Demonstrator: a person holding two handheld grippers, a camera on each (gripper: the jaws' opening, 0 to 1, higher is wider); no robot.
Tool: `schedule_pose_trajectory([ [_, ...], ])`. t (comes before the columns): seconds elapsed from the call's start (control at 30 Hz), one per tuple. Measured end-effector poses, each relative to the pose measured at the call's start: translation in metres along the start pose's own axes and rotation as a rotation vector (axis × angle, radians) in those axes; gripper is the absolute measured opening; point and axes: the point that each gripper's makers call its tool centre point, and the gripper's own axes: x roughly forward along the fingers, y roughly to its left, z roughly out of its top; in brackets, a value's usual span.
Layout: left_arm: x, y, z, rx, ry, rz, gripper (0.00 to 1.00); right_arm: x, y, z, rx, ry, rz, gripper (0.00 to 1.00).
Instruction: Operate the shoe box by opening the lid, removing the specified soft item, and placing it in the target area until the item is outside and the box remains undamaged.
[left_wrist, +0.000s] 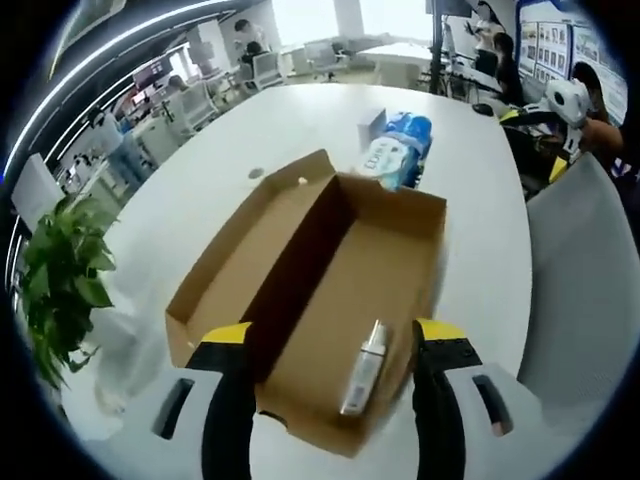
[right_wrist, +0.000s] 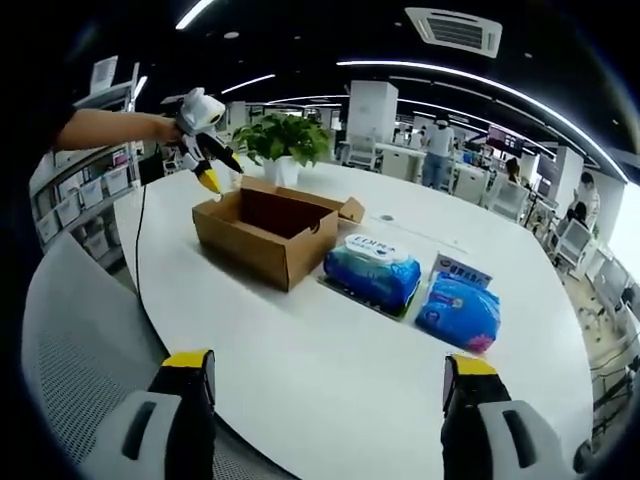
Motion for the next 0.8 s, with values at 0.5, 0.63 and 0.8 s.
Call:
schedule_pose_trajectory([
  [0.5, 0.032, 0.004, -0.008, 0.082, 0.146, -0.095, 0.57, -0.001, -0.001, -0.002, -0.010, 0.015, 0.009, 0.94],
  [0.63, 0.039, 0.003, -0.012, 0.101, 0.178, -0.117, 0.54, -0.001, -0.005, -0.001, -0.009, 0.018, 0.003, 0.94],
  [0.8, 0.045, -0.008, -0.024, 0.128, 0.238, -0.197, 0.53, -0.001, -0.005, -0.002, -0.004, 0.019, 0.001, 0.93],
])
